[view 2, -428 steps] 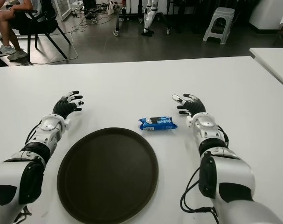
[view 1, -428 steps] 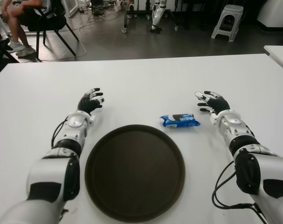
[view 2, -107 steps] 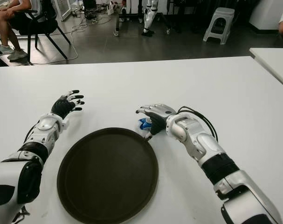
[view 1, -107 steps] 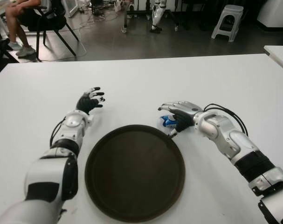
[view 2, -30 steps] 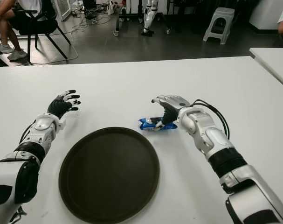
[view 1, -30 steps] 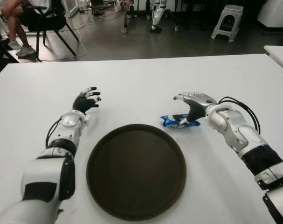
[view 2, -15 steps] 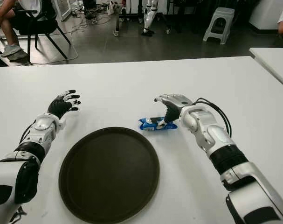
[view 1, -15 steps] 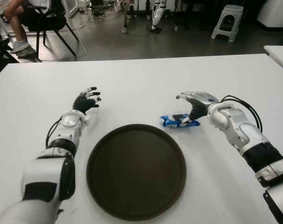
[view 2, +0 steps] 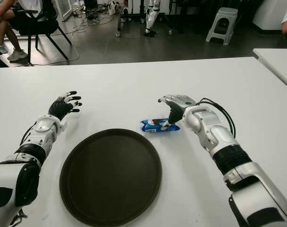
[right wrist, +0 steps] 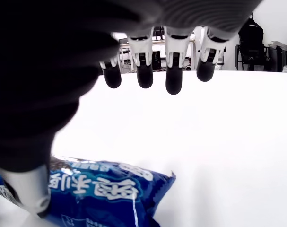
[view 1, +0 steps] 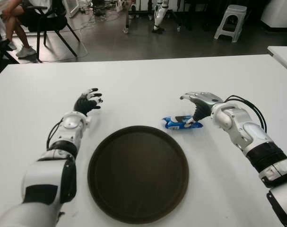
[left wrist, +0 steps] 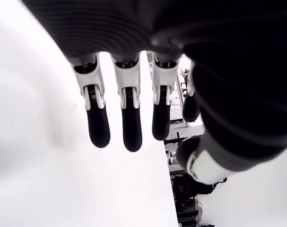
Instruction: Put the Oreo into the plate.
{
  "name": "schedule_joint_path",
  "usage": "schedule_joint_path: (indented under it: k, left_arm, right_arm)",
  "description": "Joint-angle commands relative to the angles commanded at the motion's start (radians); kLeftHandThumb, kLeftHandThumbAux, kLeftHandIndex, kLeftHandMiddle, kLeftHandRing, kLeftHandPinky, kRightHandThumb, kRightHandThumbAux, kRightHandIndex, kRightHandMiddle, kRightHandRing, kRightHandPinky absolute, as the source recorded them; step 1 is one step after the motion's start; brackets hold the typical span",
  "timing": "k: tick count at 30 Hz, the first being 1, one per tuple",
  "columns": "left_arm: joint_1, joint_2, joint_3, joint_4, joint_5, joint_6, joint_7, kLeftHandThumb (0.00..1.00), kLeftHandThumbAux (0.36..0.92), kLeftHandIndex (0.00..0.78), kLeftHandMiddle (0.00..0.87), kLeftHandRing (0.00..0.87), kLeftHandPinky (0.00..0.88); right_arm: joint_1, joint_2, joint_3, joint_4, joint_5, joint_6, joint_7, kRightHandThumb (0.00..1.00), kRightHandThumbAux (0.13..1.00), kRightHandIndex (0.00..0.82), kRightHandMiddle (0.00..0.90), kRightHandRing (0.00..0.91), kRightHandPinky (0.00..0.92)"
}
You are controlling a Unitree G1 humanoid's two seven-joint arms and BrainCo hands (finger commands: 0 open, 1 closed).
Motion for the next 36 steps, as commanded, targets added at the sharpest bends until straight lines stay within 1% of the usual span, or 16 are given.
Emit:
schedule_joint_path:
  k: [7, 10, 18, 22, 25, 32, 36]
  left_arm:
    - [0.001, 0.000, -0.001, -0.001, 0.002, 0.000, -0.001, 0.000, 0.724, 0.179, 0.242, 0.263, 0.301]
    - [0.002, 0.000, -0.005, -0.001, 0.006, -0.003, 0.005, 0.000, 0.729, 0.180, 0.242, 0.265, 0.303]
    - [0.002, 0.001, -0.004, 0.000, 0.005, -0.002, 0.008, 0.000, 0.727, 0.181, 0.246, 0.274, 0.316]
    - [0.002, 0.000, -0.004, -0.001, 0.005, -0.005, 0.010, 0.000, 0.727, 0.178, 0.247, 0.276, 0.319]
    - [0.002, 0.000, -0.004, -0.001, 0.006, -0.005, 0.012, 0.000, 0.733, 0.176, 0.247, 0.277, 0.321]
    - [0.001, 0.002, -0.009, -0.001, 0.010, -0.001, 0.014, 0.000, 0.724, 0.178, 0.243, 0.276, 0.324]
    - [0.001, 0.003, -0.013, -0.001, 0.013, 0.000, 0.015, 0.000, 0.720, 0.181, 0.242, 0.275, 0.323]
  right_arm:
    - [0.007, 0.001, -0.003, -0.004, 0.006, -0.012, -0.006, 0.000, 0.700, 0.116, 0.122, 0.113, 0.105]
    - [0.010, 0.007, -0.003, 0.004, 0.009, -0.012, -0.013, 0.000, 0.700, 0.115, 0.124, 0.115, 0.101]
    - [0.008, 0.019, 0.016, 0.015, 0.000, 0.001, 0.009, 0.000, 0.698, 0.113, 0.125, 0.115, 0.098]
    - [0.011, 0.015, 0.014, 0.013, 0.006, -0.006, 0.010, 0.000, 0.699, 0.120, 0.134, 0.123, 0.102]
    - [0.008, 0.022, 0.021, 0.025, 0.002, -0.002, 0.014, 0.000, 0.695, 0.117, 0.132, 0.124, 0.102]
    - [0.003, 0.028, 0.033, 0.049, 0.005, -0.016, 0.001, 0.000, 0.704, 0.132, 0.148, 0.135, 0.118]
    - [-0.006, 0.039, 0.043, 0.067, 0.006, -0.004, 0.025, 0.000, 0.694, 0.124, 0.144, 0.133, 0.121]
